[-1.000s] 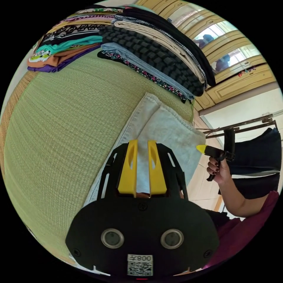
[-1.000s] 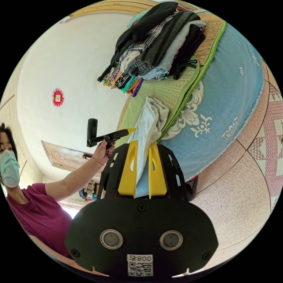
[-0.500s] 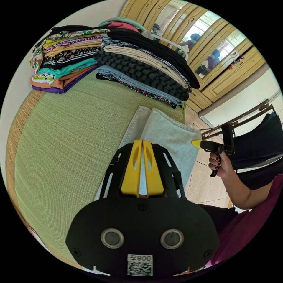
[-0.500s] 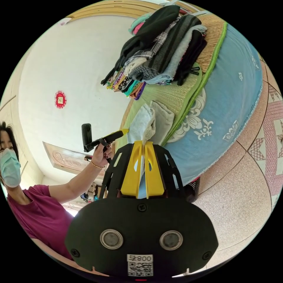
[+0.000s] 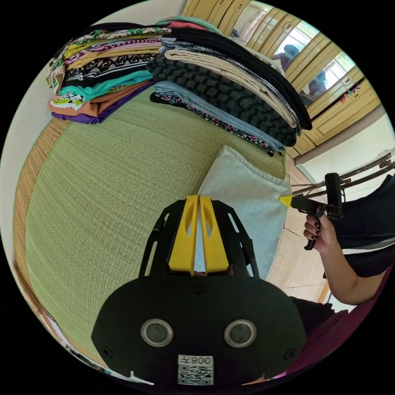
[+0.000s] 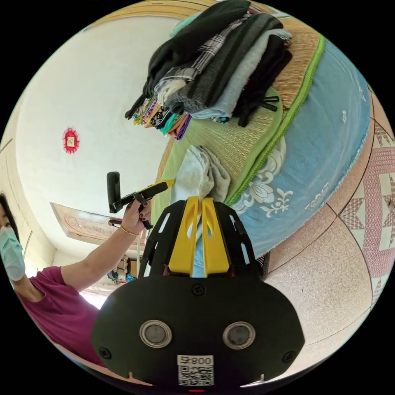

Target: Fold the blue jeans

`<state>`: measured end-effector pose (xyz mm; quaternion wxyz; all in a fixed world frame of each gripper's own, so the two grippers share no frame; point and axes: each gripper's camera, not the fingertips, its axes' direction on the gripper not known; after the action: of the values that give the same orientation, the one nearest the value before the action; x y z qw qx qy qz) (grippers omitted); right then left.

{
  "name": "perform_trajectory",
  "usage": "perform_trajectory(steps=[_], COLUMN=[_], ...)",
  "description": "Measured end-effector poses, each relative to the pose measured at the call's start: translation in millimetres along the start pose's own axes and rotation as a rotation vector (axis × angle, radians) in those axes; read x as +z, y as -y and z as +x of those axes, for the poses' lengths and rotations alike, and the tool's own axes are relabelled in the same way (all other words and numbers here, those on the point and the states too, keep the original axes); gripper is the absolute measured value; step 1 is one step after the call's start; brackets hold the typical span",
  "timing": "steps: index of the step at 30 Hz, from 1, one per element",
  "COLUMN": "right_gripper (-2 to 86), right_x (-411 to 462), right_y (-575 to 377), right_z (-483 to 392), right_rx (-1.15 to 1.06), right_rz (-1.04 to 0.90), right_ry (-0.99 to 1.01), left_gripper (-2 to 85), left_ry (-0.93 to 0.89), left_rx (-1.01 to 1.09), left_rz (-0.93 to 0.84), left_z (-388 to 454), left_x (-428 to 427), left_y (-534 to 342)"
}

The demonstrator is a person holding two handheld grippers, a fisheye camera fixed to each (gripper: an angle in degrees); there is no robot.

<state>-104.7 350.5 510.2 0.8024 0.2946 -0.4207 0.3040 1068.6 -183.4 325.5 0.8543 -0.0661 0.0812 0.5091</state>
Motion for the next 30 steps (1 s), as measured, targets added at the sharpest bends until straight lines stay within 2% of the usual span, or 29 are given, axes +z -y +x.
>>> perform_trajectory(steps=[12, 17, 20, 22, 24, 26, 30], right_gripper=[0.7, 0.3, 0.1, 0.1, 0.1, 0.1, 0.1], right_x=[-36, -75, -86, -71, -38, -19, -40], right_y=[27, 26, 33, 47, 72, 88, 110], right_z=[-32, -55, -92, -118, -141, -150, -177], right_rx=[0.014, 0.037, -0.03, -0.099, -0.166, -0.194, -0.189], right_rz=[0.042, 0.133, 0.156, 0.095, -0.01, -0.063, -0.039], right_ry=[-0.021, -0.123, -0.144, -0.176, -0.285, -0.379, -0.408], left_gripper=[0.7, 1.3, 1.0, 0.7, 0.4, 0.2, 0.1], left_ry=[-0.01, 0.028, 0.009, 0.002, 0.007, -0.012, -0.091], left_rx=[0.0, -0.021, -0.015, -0.018, -0.034, -0.058, -0.111], left_rz=[0.0, 0.1, 0.154, 0.115, 0.003, 0.04, 0.137], left_z=[-21, -32, -35, -40, -51, -64, -79], left_x=[-5, -39, -55, -49, -32, -38, -70], left_y=[-33, -72, -102, -115, -124, -145, -195])
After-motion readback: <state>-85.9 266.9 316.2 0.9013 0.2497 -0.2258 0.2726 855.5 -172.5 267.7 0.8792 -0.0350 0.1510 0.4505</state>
